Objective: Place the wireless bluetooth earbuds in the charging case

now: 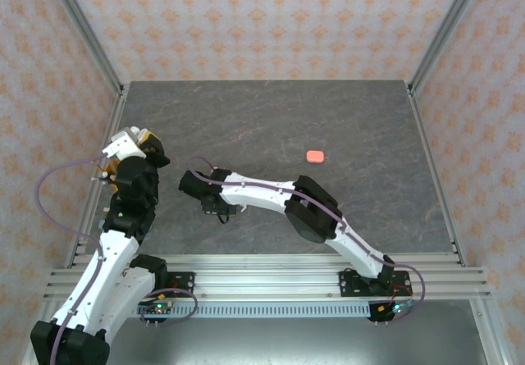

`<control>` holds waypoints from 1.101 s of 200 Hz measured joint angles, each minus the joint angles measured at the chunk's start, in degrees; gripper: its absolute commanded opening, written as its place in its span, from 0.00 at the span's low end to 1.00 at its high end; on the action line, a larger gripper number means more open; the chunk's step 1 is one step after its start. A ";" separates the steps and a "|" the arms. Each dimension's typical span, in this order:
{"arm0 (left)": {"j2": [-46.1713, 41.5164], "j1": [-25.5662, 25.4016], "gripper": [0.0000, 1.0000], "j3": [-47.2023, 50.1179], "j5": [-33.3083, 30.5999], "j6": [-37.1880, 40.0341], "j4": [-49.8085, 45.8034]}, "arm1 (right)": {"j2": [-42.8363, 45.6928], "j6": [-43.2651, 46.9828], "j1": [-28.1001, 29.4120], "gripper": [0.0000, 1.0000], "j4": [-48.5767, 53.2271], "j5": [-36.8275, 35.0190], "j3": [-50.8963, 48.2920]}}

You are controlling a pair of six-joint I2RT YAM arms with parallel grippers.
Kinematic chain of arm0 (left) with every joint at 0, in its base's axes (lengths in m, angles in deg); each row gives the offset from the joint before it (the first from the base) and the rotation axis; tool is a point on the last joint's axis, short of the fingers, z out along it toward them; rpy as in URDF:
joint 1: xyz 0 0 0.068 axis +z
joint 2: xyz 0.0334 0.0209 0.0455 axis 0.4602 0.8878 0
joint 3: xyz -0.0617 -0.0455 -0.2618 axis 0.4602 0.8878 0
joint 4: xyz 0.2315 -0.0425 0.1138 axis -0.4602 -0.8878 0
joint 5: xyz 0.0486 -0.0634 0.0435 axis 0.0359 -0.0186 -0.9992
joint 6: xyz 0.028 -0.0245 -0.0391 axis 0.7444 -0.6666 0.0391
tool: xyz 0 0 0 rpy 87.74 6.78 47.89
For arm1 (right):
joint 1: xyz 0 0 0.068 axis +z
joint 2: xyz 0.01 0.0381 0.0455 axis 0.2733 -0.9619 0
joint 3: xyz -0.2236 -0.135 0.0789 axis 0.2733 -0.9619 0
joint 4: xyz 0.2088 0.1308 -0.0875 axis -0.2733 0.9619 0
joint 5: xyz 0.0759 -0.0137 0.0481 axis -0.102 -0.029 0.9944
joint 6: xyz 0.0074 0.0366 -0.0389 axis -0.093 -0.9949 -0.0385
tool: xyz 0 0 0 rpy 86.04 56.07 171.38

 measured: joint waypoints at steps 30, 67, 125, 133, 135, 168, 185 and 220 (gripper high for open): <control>-0.79 0.00 0.00 0.35 0.24 -0.02 -0.33 | 2.47 2.45 -0.02 0.22 -4.83 -1.64 -4.90; -1.11 -0.02 0.00 0.87 1.60 0.02 -0.50 | 6.69 4.52 -0.24 0.22 -9.90 -4.66 -11.96; -1.66 0.00 0.00 1.07 5.16 0.94 -0.55 | 18.75 6.82 -1.42 0.21 -16.96 -8.41 -23.65; -1.88 0.00 0.00 1.20 6.05 1.22 -0.52 | 20.98 7.19 -1.88 0.22 -17.88 -8.85 -25.38; -1.95 0.00 0.00 1.25 6.25 1.38 -0.50 | 21.62 7.28 -2.01 0.21 -18.14 -8.98 -25.88; -2.95 0.00 0.00 2.99 11.08 1.60 0.72 | 31.26 9.73 -5.18 0.21 -22.32 -9.70 -32.81; -3.10 0.00 0.00 4.35 14.84 2.05 2.47 | 36.46 11.80 -7.30 0.21 -24.37 -9.64 -35.67; -3.65 -0.02 0.00 7.76 22.88 3.08 7.23 | 46.71 17.14 -11.98 0.22 -29.16 -8.33 -38.38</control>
